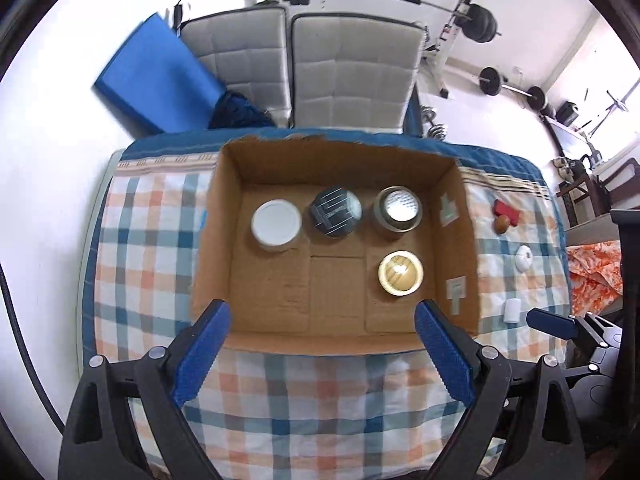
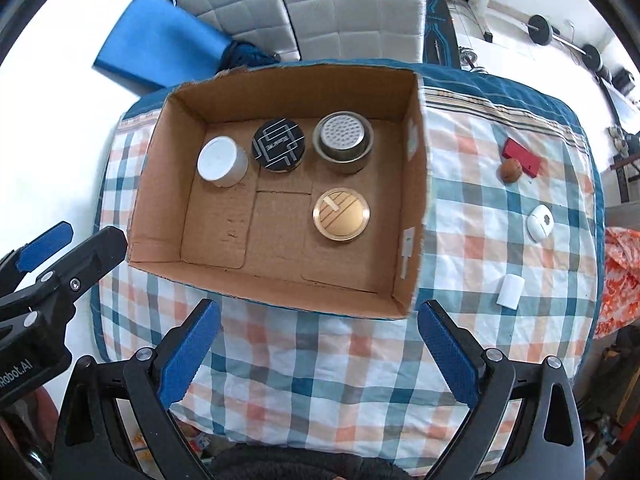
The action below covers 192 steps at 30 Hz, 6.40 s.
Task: Organize rigid objects
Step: 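Open both tools and lift them out of the box, then grasp the walnut with the left tool while the right tool grasps the white cylinder, then carry the walnut and white cylinder into the box and lower them, then open both tools and lift them out of the box, then grasp the red block with the left tool while the right tool grasps the white round device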
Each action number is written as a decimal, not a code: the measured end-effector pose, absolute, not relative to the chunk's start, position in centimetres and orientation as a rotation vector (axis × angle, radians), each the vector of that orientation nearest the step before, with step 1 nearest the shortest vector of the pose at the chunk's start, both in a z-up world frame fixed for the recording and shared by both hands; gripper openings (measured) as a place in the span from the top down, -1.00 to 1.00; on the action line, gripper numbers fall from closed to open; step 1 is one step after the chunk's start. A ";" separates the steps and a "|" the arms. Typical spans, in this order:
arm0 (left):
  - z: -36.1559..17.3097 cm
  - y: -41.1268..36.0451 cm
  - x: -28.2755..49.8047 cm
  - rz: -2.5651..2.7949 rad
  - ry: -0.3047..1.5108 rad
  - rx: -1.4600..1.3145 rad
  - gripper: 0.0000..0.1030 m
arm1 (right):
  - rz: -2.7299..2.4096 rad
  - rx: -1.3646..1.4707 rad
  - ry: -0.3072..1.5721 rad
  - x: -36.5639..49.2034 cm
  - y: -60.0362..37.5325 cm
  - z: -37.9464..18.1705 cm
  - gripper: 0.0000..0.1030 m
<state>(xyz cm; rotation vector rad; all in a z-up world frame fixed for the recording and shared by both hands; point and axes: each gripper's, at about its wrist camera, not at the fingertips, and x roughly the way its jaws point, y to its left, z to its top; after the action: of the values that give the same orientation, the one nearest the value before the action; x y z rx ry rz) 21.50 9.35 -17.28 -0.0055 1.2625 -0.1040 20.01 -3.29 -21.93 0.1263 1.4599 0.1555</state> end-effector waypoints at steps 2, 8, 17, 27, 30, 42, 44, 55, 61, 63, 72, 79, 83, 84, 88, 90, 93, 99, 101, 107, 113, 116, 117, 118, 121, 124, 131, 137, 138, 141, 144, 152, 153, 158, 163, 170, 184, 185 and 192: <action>-17.1 7.3 21.6 -0.127 1.252 0.008 -0.83 | 0.116 0.137 1.448 19.7 -5.7 -21.9 -0.96; -19.0 -0.3 22.5 -0.165 1.240 0.106 -0.83 | -0.072 0.218 1.471 19.3 -15.3 -24.9 -0.96; -26.3 -7.6 24.6 -0.128 1.339 0.215 -0.83 | -0.233 0.438 1.616 18.7 -26.4 -36.5 -0.78; -27.2 -13.5 26.8 -0.145 1.360 0.273 -0.83 | -0.188 0.475 1.667 20.0 -28.2 -41.8 0.33; -27.0 -15.7 28.3 -0.170 1.356 0.277 -0.83 | -0.174 0.465 1.645 20.6 -29.8 -40.3 0.33; -33.5 -24.7 34.9 -0.320 1.459 0.337 -0.83 | -0.284 0.472 1.574 25.3 -41.0 -38.6 0.33; -35.7 -25.7 35.7 -0.330 1.502 0.361 -0.83 | -0.298 0.504 1.569 25.7 -42.5 -38.8 0.33; -42.1 -28.6 37.8 -0.357 1.637 0.373 -0.11 | -0.313 0.594 1.607 26.7 -43.9 -42.2 0.32; -41.4 -29.3 36.8 -0.358 1.584 0.396 0.39 | -0.315 0.604 1.641 27.1 -44.2 -43.6 0.33; -41.0 -29.2 36.4 -0.359 1.587 0.380 0.39 | -0.316 0.616 1.639 27.1 -44.2 -43.6 0.34; -36.2 -26.8 34.1 -0.366 1.533 0.298 0.39 | -0.235 0.583 1.583 25.3 -42.3 -40.0 0.34; -30.3 -22.4 31.1 -0.369 1.449 0.193 0.39 | -0.170 0.534 1.517 24.0 -38.5 -35.0 0.34; -27.3 -19.5 30.8 -0.351 1.398 0.155 0.39 | -0.122 0.496 1.481 23.2 -35.7 -32.1 0.34; -26.7 -18.6 30.5 -0.346 1.392 0.141 0.39 | -0.111 0.489 1.471 23.0 -34.7 -31.4 0.34; -24.7 -14.9 28.9 -0.331 1.365 0.070 0.39 | -0.060 0.454 1.449 22.8 -30.1 -28.8 0.34; -23.6 -12.2 27.9 -0.318 1.352 0.029 0.39 | -0.023 0.434 1.440 22.6 -27.2 -27.5 0.34; -22.3 -8.2 27.1 -0.285 1.331 -0.016 0.39 | 0.038 0.401 1.434 22.3 -23.1 -26.4 0.34; -21.5 1.3 25.2 -0.180 1.326 -0.087 0.39 | 0.180 0.352 1.448 22.6 -13.1 -25.9 0.34; -22.2 4.5 24.9 -0.135 1.343 -0.114 0.39 | 0.224 0.334 1.468 22.9 -9.4 -26.7 0.34; -26.5 11.2 24.4 -0.048 1.427 -0.184 0.39 | 0.295 0.287 1.556 24.0 -0.9 -31.3 0.34; -31.8 14.9 25.5 -0.024 1.508 -0.219 0.39 | 0.288 0.241 1.655 25.1 3.4 -37.4 0.34; -34.4 15.3 26.1 -0.045 1.581 -0.231 0.39 | 0.275 0.228 1.693 25.4 4.5 -39.5 0.34; -35.0 15.3 26.2 -0.051 1.596 -0.231 0.39 | 0.271 0.222 1.700 25.4 4.8 -40.0 0.34; -35.4 15.3 26.3 -0.053 1.606 -0.228 0.39 | 0.267 0.215 1.705 25.4 5.1 -40.4 0.34; -36.5 15.4 26.4 -0.058 1.626 -0.207 0.39 | 0.249 0.204 1.720 25.5 5.5 -41.5 0.34; -37.4 15.4 26.4 -0.060 1.643 -0.196 0.39 | 0.229 0.194 1.732 25.7 5.9 -42.3 0.34; -38.8 15.8 26.3 -0.068 1.678 -0.190 0.38 | 0.201 0.171 1.753 26.5 5.7 -43.2 0.33; -39.1 15.2 26.5 -0.056 1.687 -0.146 0.38 | 0.181 0.161 1.755 26.8 5.5 -43.0 0.32; -39.1 14.9 26.6 -0.049 1.696 -0.133 0.38 | 0.182 0.159 1.757 26.7 5.4 -42.9 0.32; -38.7 14.8 26.7 -0.027 1.708 -0.109 0.38 | 0.183 0.145 1.757 26.5 4.9 -42.2 0.31; -37.8 14.7 26.5 -0.027 1.695 -0.103 0.38 | 0.182 0.130 1.744 26.2 4.7 -41.2 0.23; -33.6 14.7 25.8 -0.024 1.602 -0.075 0.13 | 0.168 0.107 1.687 25.3 2.9 -37.0 -0.17; -32.9 14.9 25.7 -0.028 1.584 -0.087 -0.03 | 0.166 0.097 1.677 25.2 2.6 -36.5 -0.17; -30.4 14.7 25.4 -0.008 1.525 -0.104 -0.47 | 0.153 0.055 1.624 24.5 1.6 -33.3 -0.33; -27.6 14.7 24.6 0.005 1.478 -0.053 -0.76 | 0.144 0.026 1.564 23.7 1.4 -30.1 -0.60; -24.7 13.9 22.9 0.012 1.425 -0.022 -0.97 | 0.142 0.003 1.502 22.3 0.6 -27.2 -0.99; -18.9 11.3 20.8 -0.004 1.314 -0.048 -0.97 | 0.165 0.049 1.438 19.8 -2.7 -23.1 -1.00; -18.5 11.0 20.8 -0.008 1.307 -0.048 -0.97 | 0.160 0.053 1.431 19.7 -3.2 -22.7 -1.00; -16.5 5.0 22.0 -0.094 1.264 -0.023 -0.97 | 0.092 0.125 1.409 19.5 -9.7 -21.4 -1.00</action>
<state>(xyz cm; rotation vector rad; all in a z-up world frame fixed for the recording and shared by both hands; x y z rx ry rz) 21.97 4.96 -16.46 -0.0225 1.2645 -0.0941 19.48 -9.69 -21.42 0.1247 1.4093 0.0922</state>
